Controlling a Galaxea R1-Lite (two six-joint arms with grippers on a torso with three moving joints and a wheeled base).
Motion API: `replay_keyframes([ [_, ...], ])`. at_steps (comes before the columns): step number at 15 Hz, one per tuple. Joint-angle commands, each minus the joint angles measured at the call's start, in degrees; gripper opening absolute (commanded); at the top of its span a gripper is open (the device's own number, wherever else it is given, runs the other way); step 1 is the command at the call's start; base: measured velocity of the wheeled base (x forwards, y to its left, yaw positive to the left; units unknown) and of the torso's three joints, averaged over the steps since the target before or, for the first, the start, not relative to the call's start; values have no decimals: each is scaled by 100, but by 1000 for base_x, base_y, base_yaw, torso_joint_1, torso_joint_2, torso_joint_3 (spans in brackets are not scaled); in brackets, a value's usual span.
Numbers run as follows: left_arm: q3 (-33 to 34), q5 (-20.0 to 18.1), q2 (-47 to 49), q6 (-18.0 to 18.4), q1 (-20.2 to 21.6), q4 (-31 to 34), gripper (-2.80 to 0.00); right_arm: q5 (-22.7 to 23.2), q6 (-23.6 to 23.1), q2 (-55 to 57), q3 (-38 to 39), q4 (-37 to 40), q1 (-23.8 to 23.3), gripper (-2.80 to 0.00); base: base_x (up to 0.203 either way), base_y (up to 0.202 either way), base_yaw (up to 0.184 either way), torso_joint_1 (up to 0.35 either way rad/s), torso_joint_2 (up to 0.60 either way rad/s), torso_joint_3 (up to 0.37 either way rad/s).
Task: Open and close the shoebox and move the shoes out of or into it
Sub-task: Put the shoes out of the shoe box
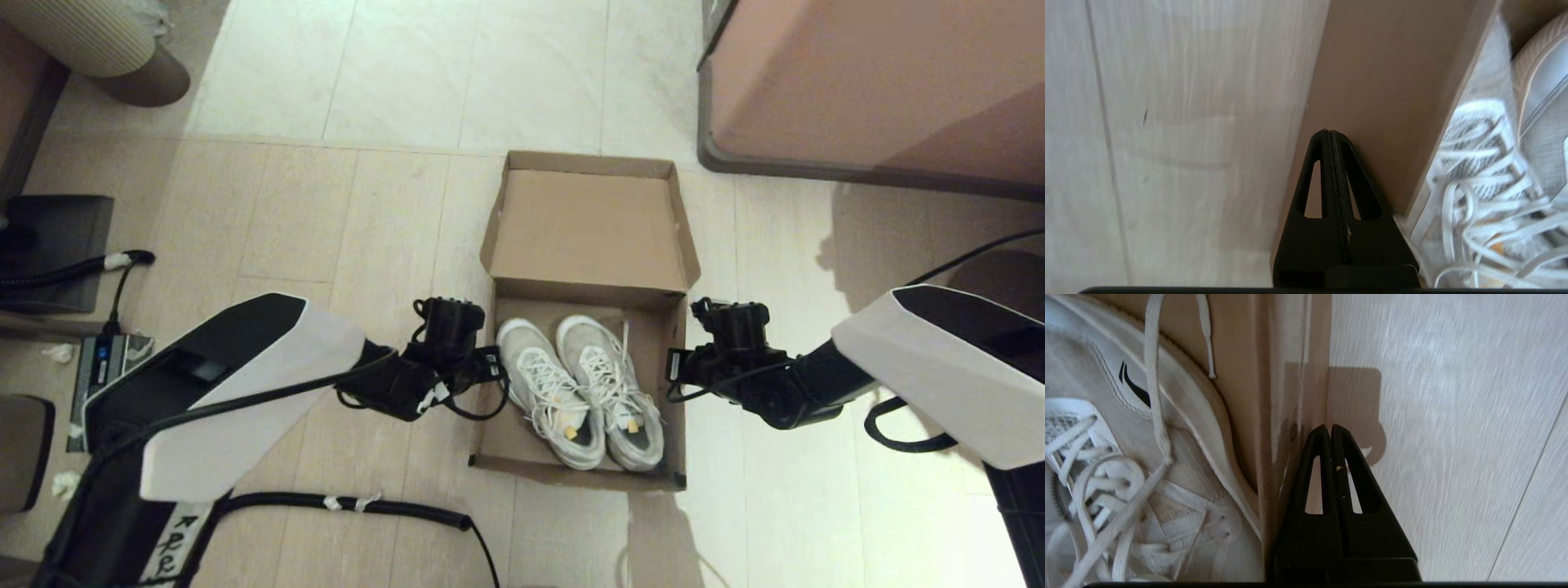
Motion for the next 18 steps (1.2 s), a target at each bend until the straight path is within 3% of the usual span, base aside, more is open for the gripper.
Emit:
replay_keyframes([
  [1,-356,-13,121,-55,-23,104,-280,13,17,66,-265,133,-31,-280,0,0,0,0,0,0],
  [6,-819,11,225,-260,-28,178,-280,-117,19,-346,-217,143,-309,-280,0,0,0,0,0,0],
  [11,420,232,-758,-305,278,129,-280,-206,-24,-1371,575,142,-400,-280,0,0,0,0,0,0],
  [13,1015,238,-1266,-317,542,64,-280,-305,-18,-1884,1095,181,-180,-280,0,0,0,0,0,0],
  [17,2082,196,-2243,-316,1084,-302,-280,-378,246,-2174,2148,143,861,-280,0,0,0,0,0,0],
  [18,2243,185,-2404,-316,1180,-463,-280,-412,487,-2162,2206,99,1032,0,0,0,0,0,0,0],
])
